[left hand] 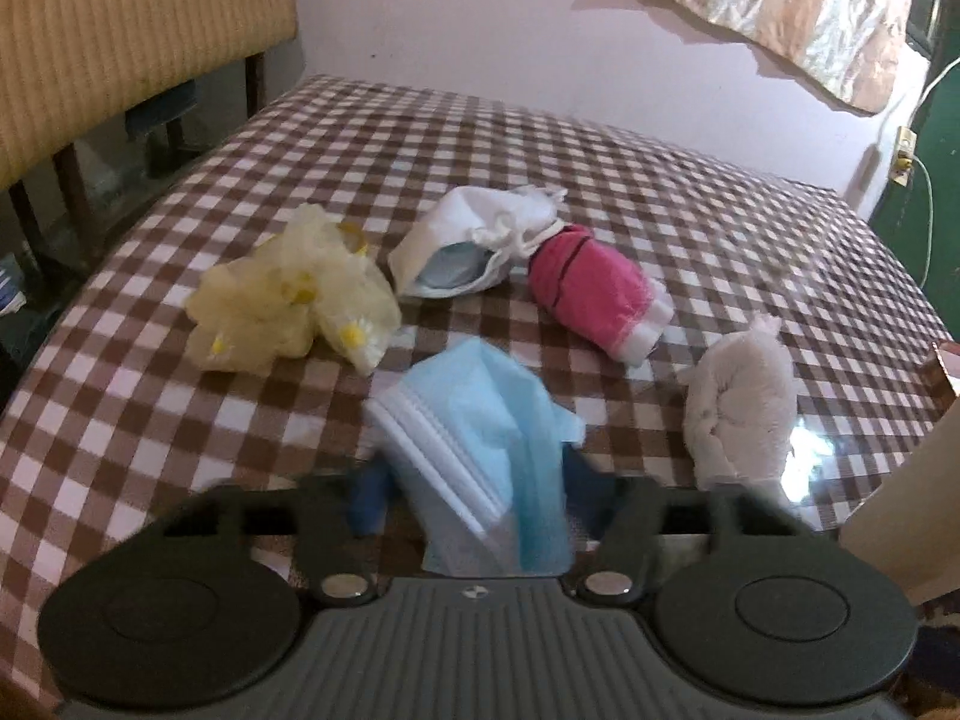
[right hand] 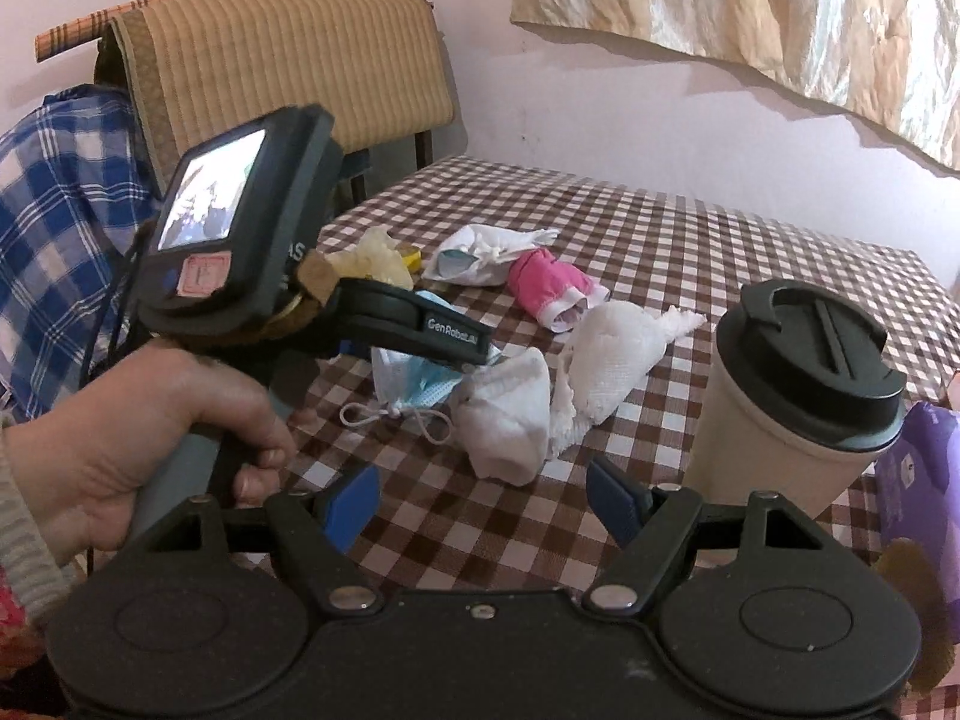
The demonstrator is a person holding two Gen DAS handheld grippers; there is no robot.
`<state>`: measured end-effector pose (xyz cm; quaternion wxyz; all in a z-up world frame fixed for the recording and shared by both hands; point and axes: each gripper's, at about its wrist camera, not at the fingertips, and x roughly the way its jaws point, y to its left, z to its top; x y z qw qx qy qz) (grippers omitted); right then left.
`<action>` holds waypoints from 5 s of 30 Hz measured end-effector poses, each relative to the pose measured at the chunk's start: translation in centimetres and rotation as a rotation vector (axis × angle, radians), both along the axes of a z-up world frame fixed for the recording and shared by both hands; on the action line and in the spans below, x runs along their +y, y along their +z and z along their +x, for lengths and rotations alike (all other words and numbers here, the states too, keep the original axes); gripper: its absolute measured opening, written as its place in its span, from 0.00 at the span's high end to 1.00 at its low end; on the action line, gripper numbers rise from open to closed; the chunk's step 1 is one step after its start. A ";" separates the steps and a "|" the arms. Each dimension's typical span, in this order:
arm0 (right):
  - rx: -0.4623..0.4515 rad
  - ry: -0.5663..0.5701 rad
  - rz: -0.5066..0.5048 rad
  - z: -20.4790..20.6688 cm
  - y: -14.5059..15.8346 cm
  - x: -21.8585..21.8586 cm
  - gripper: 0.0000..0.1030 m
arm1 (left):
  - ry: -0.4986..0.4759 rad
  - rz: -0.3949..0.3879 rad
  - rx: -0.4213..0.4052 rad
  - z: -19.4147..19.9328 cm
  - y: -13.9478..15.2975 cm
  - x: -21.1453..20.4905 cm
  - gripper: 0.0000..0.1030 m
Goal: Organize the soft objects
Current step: 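Lower the left gripper onto the blue face mask and close it, then grasp the white cloth with the right gripper while the left lifts the mask, then carry the blue mask and white cloth over the pink-rimmed box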
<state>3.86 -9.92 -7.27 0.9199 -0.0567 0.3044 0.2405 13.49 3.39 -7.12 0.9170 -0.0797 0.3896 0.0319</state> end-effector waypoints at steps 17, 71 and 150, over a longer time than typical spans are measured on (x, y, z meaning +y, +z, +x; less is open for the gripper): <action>0.041 -0.077 0.025 4.8 -2.7 3.1 0.14 | 0.083 -0.040 -0.048 -7.2 2.6 4.1 0.71; -0.202 -0.149 0.112 1.2 10.4 -9.4 0.64 | -0.085 -0.021 -0.229 -8.2 11.5 -3.8 0.71; -0.137 -0.625 0.127 -1.1 5.9 -31.7 0.64 | -0.624 -0.089 -0.156 -3.2 8.1 -26.4 0.71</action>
